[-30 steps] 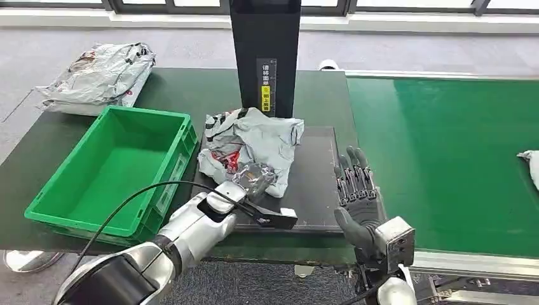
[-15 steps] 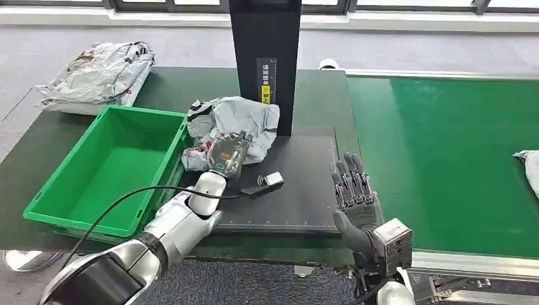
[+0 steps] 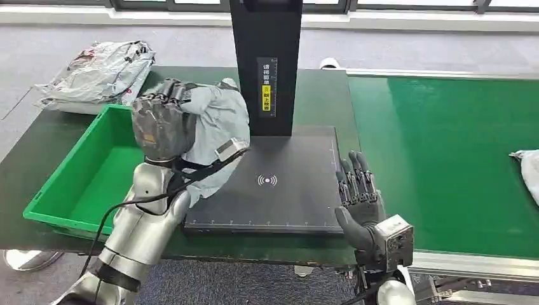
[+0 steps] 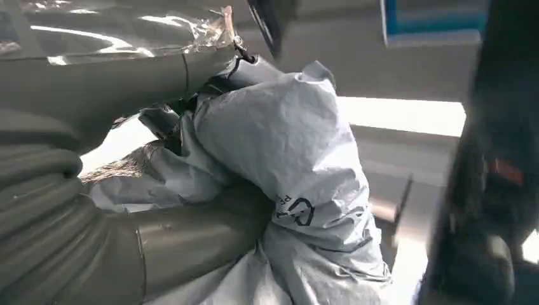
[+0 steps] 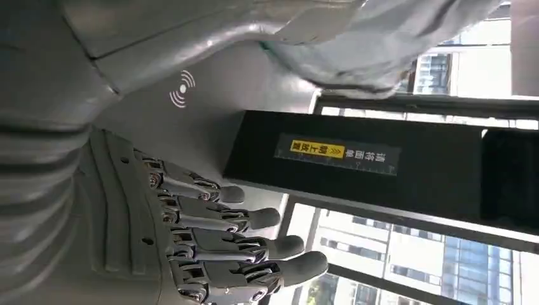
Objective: Moved the parcel from conveyor to table for the left to box.
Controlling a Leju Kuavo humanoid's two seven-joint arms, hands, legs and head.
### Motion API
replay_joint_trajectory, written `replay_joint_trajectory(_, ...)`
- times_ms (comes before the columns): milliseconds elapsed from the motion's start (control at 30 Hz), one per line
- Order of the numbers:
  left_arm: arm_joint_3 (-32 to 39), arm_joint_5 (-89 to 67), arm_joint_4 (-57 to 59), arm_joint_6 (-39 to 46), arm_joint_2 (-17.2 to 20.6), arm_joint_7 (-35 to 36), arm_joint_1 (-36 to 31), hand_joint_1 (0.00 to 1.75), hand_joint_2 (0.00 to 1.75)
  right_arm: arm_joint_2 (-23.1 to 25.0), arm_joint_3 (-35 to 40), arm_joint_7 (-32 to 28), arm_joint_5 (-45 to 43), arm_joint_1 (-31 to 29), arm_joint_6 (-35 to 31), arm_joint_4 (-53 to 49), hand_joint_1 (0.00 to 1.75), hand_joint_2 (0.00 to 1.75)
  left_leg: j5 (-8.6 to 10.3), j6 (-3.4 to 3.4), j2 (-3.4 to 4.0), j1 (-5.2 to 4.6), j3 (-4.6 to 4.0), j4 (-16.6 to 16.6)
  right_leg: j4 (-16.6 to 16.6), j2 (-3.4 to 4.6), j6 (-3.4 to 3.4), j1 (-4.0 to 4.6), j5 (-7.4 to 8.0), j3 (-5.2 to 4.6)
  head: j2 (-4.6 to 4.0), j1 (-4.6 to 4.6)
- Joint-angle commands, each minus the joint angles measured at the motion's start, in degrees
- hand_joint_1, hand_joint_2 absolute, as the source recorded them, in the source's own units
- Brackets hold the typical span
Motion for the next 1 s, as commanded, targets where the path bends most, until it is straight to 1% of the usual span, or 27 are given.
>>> replay_joint_trajectory(33,8.96,-4.85,-5.23,-1.47,1.77,-2.68,-6.25,1.75,1.75,-2.17,-1.4,-2.88,-1.39,2.18,-1.27,3.38,0.0,1.75,0.01,0.01,0.16,0.08,0.03,-0.02,-0.07,-0.17,-0.09,0.12,0.03,0.05,0.0,0.0)
replay_joint_trajectory(100,9.94,-4.85,-4.17,-2.48,1.89,-3.38,-8.68,1.75,1.75,-2.3,-1.13,-3.0,-1.53,2.21,-1.25,3.54,0.0,1.75,0.03,0.01,0.12,0.11,-0.04,0.02,-0.06,-0.25,-0.1,0.17,0.04,0.02,-0.02,0.0)
replay_joint_trajectory(133,10.22,-4.85,-3.11,-4.03,3.02,-2.77,-11.01,1.75,1.75,-2.26,-1.0,-3.01,-1.59,2.13,-1.16,3.67,0.0,1.75,0.01,-0.01,0.09,0.09,-0.08,0.07,0.0,-0.17,-0.07,0.13,0.03,-0.05,0.0,0.0)
replay_joint_trajectory(167,10.79,-4.85,-2.51,-4.75,2.73,-3.01,-12.39,1.75,1.75,-2.27,-0.96,-3.02,-1.63,2.05,-1.11,3.72,0.0,1.75,0.03,0.0,0.13,0.12,-0.06,0.03,-0.06,-0.24,-0.1,0.19,0.06,0.0,-0.02,0.0)
replay_joint_trajectory(200,10.2,-4.85,-1.24,-6.34,4.89,-1.47,-15.02,1.75,1.75,-2.37,-0.87,-3.04,-1.78,1.93,-1.08,3.75,0.0,1.75,0.02,-0.01,0.1,0.1,-0.12,0.1,0.03,-0.18,-0.08,0.16,0.04,-0.09,0.0,0.0)
replay_joint_trajectory(267,10.53,-4.85,1.12,-8.74,7.08,0.32,-19.32,1.75,1.75,-2.64,-1.02,-3.03,-2.09,2.25,-1.16,3.31,0.0,1.75,0.05,-0.06,0.11,0.09,-0.1,0.09,0.03,-0.13,-0.08,0.15,0.04,-0.08,0.0,0.0)
replay_joint_trajectory(300,12.24,-4.46,2.24,-9.6,7.66,-0.99,-21.13,1.75,1.75,-2.81,-1.24,-3.02,-2.23,2.55,-1.16,2.94,0.0,1.75,0.06,-0.07,0.18,0.11,-0.12,0.09,0.04,-0.16,-0.12,0.18,0.06,-0.12,0.0,0.0)
replay_joint_trajectory(333,13.45,-4.85,3.76,-11.86,8.88,-0.8,-22.94,1.75,1.75,-2.74,-1.73,-2.94,-2.58,3.02,-1.27,2.44,0.0,1.75,0.04,-0.08,0.12,0.12,-0.13,0.14,0.07,-0.16,-0.1,0.17,0.04,-0.11,-0.02,0.0)
replay_joint_trajectory(400,15.19,-4.43,5.05,-12.56,9.92,-1.96,-24.26,1.75,1.75,-2.76,-2.24,-2.88,-2.75,3.63,-1.16,1.74,0.0,1.75,0.05,-0.09,0.15,0.11,-0.1,0.1,0.05,-0.13,-0.16,0.19,0.08,-0.12,-0.02,0.0)
replay_joint_trajectory(433,16.07,-4.14,6.64,-14.61,10.54,-2.06,-25.03,1.75,1.75,-2.53,-2.76,-2.82,-2.85,4.02,-1.09,1.35,0.0,1.75,0.04,-0.09,0.25,0.11,-0.04,0.06,0.02,-0.14,-0.19,0.22,0.09,-0.08,0.0,0.0)
replay_joint_trajectory(500,17.33,-3.22,9.36,-15.51,12.7,-2.82,-26.25,1.75,1.75,-2.32,-3.39,-2.74,-2.95,4.83,-0.84,0.5,0.0,1.75,0.05,-0.08,0.23,0.09,0.02,0.0,-0.03,-0.14,-0.17,0.22,0.08,-0.01,0.0,0.0)
replay_joint_trajectory(533,17.8,-2.87,11.63,-16.7,13.65,-2.63,-26.86,1.75,1.75,-2.17,-3.67,-2.71,-2.96,5.12,-0.75,0.2,0.0,1.75,0.04,-0.1,0.26,0.06,0.02,0.01,0.03,-0.02,-0.17,0.18,0.07,-0.08,-0.02,0.0)
replay_joint_trajectory(567,18.63,-1.41,13.93,-17.17,14.76,-3.45,-27.02,1.75,1.75,-2.08,-3.94,-2.63,-2.94,5.53,-0.5,-0.24,0.0,1.75,0.03,-0.1,0.35,0.07,0.07,-0.02,0.01,-0.03,-0.19,0.21,0.07,-0.04,0.0,0.0)
replay_joint_trajectory(600,18.75,-1.16,14.15,-17.04,14.91,-3.69,-26.98,1.75,1.75,-2.09,-3.97,-2.62,-2.93,5.6,-0.48,-0.28,0.0,1.75,0.05,-0.1,0.25,0.06,0.08,-0.03,0.0,-0.08,-0.18,0.23,0.06,-0.01,0.0,0.0)
replay_joint_trajectory(633,18.94,-0.61,17.04,-17.44,15.85,-3.95,-26.97,1.75,1.75,-2.07,-4.2,-2.59,-2.92,5.95,-0.29,-0.62,0.0,1.75,0.07,-0.1,0.25,0.08,0.11,-0.06,-0.03,-0.13,-0.2,0.25,0.06,0.03,0.0,0.0)
replay_joint_trajectory(733,19.39,0.39,22.17,-17.54,17.33,-4.48,-23.75,1.75,1.75,-2.25,-4.79,-2.56,-2.83,6.7,0.2,-1.29,0.0,1.75,0.06,-0.13,0.32,0.05,0.15,-0.09,-0.01,0.05,-0.19,0.21,0.06,0.0,-0.02,0.0)
replay_joint_trajectory(767,19.55,0.63,22.53,-16.92,17.44,-4.77,-22.63,1.75,1.75,-2.29,-4.91,-2.56,-2.83,6.75,0.29,-1.36,0.0,1.75,0.08,-0.13,0.38,0.05,0.24,-0.2,-0.11,0.01,-0.21,0.22,0.09,0.09,0.0,0.0)
replay_joint_trajectory(800,20.44,3.51,23.48,-17.89,16.78,-6.79,-21.93,1.66,1.75,-2.43,-5.1,-2.53,-2.85,7.03,0.32,-1.58,0.0,1.75,0.08,-0.14,0.31,0.0,0.26,-0.2,-0.08,0.03,-0.19,0.16,0.05,0.09,-0.02,-0.02)
replay_joint_trajectory(833,20.96,6.32,23.91,-19.07,16.32,-9.12,-19.8,1.69,1.75,-2.79,-5.38,-2.5,-2.9,7.74,0.28,-2.12,0.0,1.75,0.1,-0.13,0.35,0.03,0.3,-0.27,-0.16,-0.01,-0.2,0.2,0.08,0.14,-0.02,-0.02)
replay_joint_trajectory(867,20.89,6.38,23.96,-18.39,16.19,-9.33,-18.66,1.69,1.75,-2.95,-5.5,-2.5,-2.91,8.07,0.34,-2.29,0.0,1.75,0.08,-0.12,0.25,-0.01,0.26,-0.22,-0.1,-0.01,-0.17,0.14,0.04,0.12,-0.02,0.0)
replay_joint_trajectory(900,20.12,6.26,24.15,-19.16,16.34,-9.89,-17.34,1.75,1.75,-3.04,-5.73,-2.56,-2.94,8.56,0.28,-2.67,0.0,1.75,0.11,-0.11,0.28,0.02,0.31,-0.3,-0.22,-0.07,-0.18,0.2,0.08,0.19,-0.02,-0.02)
replay_joint_trajectory(933,20.34,9.06,23.49,-20.74,15.9,-12.21,-15.85,1.75,1.75,-3.13,-5.99,-2.71,-2.97,9.08,0.11,-3.0,0.0,1.75,0.08,-0.12,0.23,0.0,0.24,-0.22,-0.11,-0.03,-0.16,0.16,0.04,0.11,-0.02,-0.02)
replay_joint_trajectory(967,20.37,9.42,23.28,-20.57,15.85,-12.46,-14.94,1.75,1.75,-3.25,-6.12,-2.74,-2.98,9.46,0.13,-3.2,0.0,1.75,0.09,-0.1,0.24,0.01,0.32,-0.3,-0.21,-0.1,-0.17,0.18,0.05,0.21,-0.02,0.0)
replay_joint_trajectory(1000,19.84,10.45,22.32,-21.34,15.91,-13.65,-13.47,1.75,1.75,-3.32,-6.31,-2.87,-3.05,9.88,0.18,-3.54,0.0,1.75,0.08,-0.11,0.17,0.0,0.23,-0.21,-0.11,-0.07,-0.15,0.14,0.02,0.12,0.0,0.0)
